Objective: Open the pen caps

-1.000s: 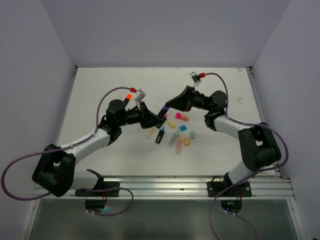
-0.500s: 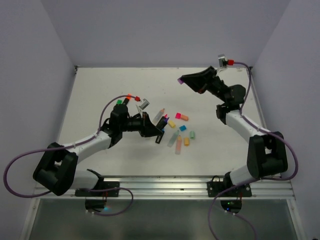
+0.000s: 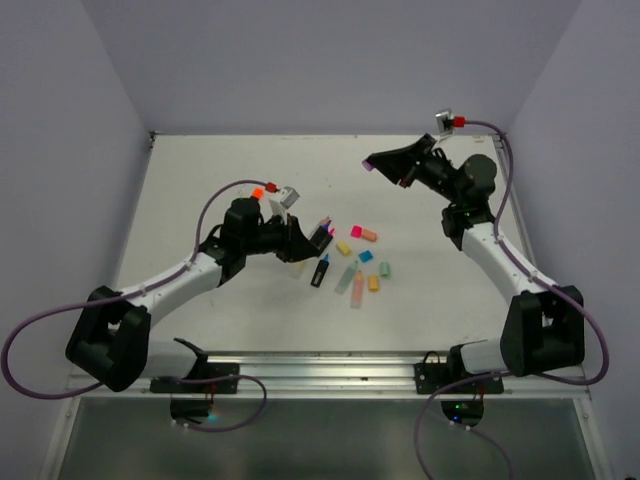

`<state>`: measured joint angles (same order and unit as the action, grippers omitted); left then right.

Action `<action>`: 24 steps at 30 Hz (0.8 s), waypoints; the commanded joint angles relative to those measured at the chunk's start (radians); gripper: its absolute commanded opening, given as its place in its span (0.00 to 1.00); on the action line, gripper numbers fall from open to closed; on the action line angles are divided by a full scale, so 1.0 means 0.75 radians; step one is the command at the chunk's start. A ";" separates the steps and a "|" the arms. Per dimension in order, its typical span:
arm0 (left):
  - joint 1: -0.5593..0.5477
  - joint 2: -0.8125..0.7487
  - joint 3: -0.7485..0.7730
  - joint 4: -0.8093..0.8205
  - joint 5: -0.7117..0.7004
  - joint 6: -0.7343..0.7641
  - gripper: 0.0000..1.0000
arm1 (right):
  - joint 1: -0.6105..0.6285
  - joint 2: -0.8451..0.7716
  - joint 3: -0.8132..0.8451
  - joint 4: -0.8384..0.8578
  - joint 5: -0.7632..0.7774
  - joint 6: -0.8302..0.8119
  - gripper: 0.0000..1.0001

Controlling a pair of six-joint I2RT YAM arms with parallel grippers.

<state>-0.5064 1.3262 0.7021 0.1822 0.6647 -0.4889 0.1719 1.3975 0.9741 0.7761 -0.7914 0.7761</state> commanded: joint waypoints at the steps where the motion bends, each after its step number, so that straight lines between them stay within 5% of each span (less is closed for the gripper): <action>1: -0.004 -0.028 0.107 -0.152 -0.223 0.106 0.00 | -0.002 -0.059 0.047 -0.453 0.104 -0.241 0.00; 8: -0.004 0.089 0.187 -0.231 -0.618 0.149 0.00 | -0.002 0.004 0.117 -0.983 0.300 -0.452 0.00; 24: -0.004 0.432 0.295 -0.171 -0.882 0.136 0.00 | -0.002 0.309 0.018 -1.061 0.435 -0.501 0.00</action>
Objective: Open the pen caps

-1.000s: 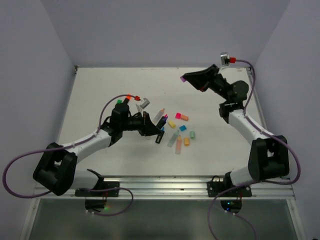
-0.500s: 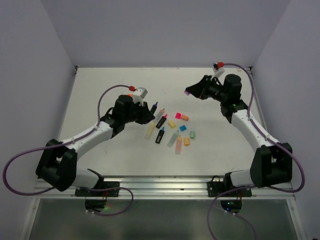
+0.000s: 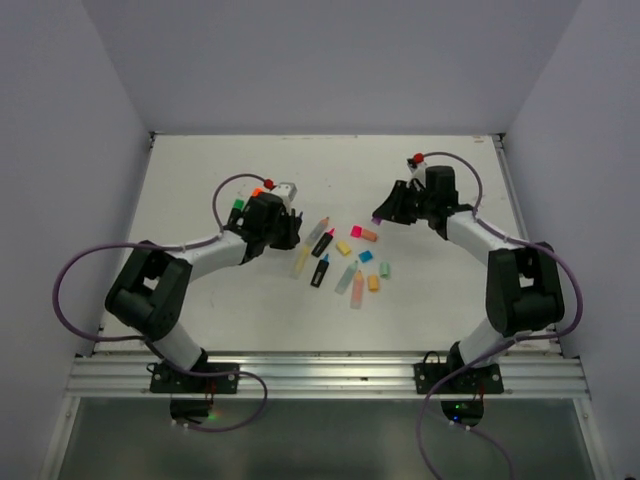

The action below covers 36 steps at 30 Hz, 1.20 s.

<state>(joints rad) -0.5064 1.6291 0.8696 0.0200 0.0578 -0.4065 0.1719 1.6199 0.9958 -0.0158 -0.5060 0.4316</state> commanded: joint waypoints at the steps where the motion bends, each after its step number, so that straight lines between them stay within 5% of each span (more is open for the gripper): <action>1: -0.004 0.043 0.078 0.043 -0.071 0.029 0.00 | -0.002 0.036 -0.015 -0.003 0.067 -0.042 0.00; 12: -0.002 0.186 0.125 0.051 -0.071 0.010 0.04 | -0.041 0.090 -0.090 0.042 0.149 -0.009 0.00; 36: -0.002 0.178 0.103 0.031 -0.124 0.000 0.53 | -0.049 0.176 -0.176 0.113 0.092 0.048 0.00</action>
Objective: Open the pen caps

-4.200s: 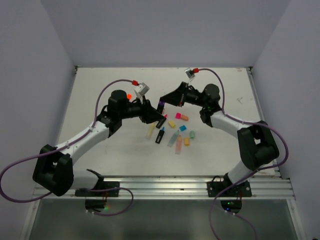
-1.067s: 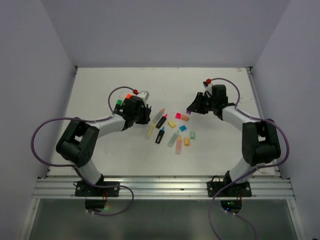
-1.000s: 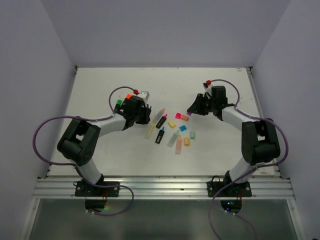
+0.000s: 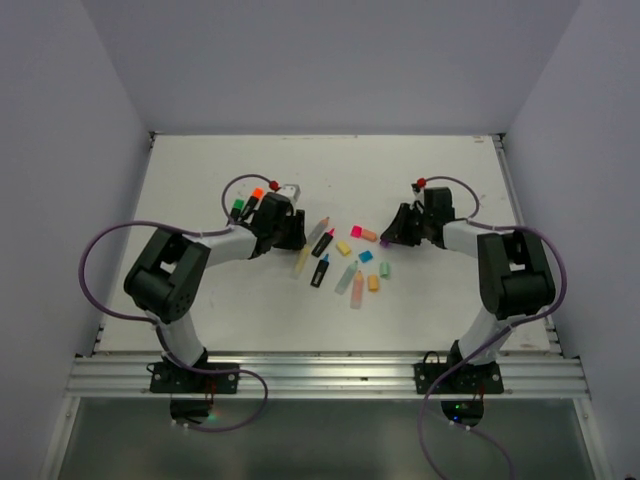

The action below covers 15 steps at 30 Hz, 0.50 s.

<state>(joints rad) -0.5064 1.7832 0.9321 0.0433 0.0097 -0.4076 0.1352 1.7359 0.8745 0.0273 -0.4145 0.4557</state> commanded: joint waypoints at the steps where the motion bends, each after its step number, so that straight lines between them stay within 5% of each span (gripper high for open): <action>1: -0.002 -0.040 0.019 -0.002 -0.068 0.003 0.56 | 0.000 0.021 -0.017 0.058 -0.030 0.016 0.00; 8: 0.000 -0.128 0.019 -0.053 -0.156 0.028 0.80 | 0.000 0.044 -0.025 0.082 -0.057 0.026 0.04; 15: 0.008 -0.244 0.048 -0.199 -0.313 0.059 1.00 | 0.000 0.017 -0.027 0.052 -0.004 0.006 0.38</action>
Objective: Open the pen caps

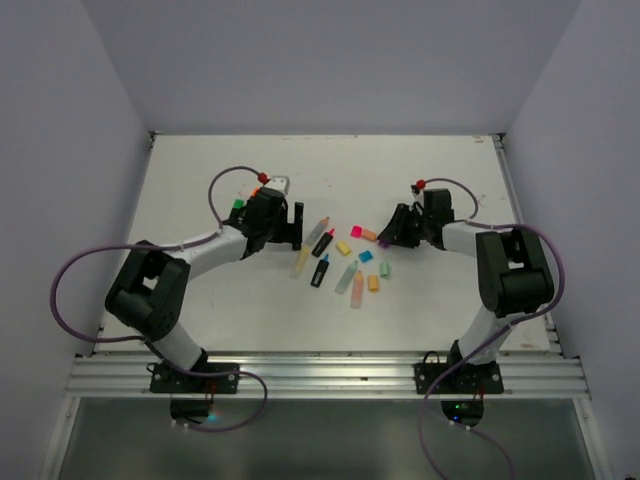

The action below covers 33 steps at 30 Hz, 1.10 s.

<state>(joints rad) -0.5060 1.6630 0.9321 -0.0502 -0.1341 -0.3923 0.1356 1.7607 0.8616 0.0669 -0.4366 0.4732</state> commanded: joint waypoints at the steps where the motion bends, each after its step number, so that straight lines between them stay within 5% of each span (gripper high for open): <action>1: 0.010 -0.110 0.048 -0.082 -0.148 0.044 1.00 | -0.003 -0.026 -0.007 -0.009 0.040 -0.027 0.41; 14: 0.084 -0.186 0.080 -0.193 -0.273 0.067 1.00 | -0.001 -0.343 0.072 -0.310 0.406 -0.124 0.97; 33: 0.341 0.323 0.528 -0.291 -0.028 0.106 0.84 | -0.001 -0.771 0.038 -0.359 0.427 -0.095 0.98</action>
<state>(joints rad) -0.2749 1.8790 1.2739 -0.2386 -0.2100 -0.3325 0.1364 1.2259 0.8936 -0.2173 -0.1215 0.3992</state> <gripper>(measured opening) 0.854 0.985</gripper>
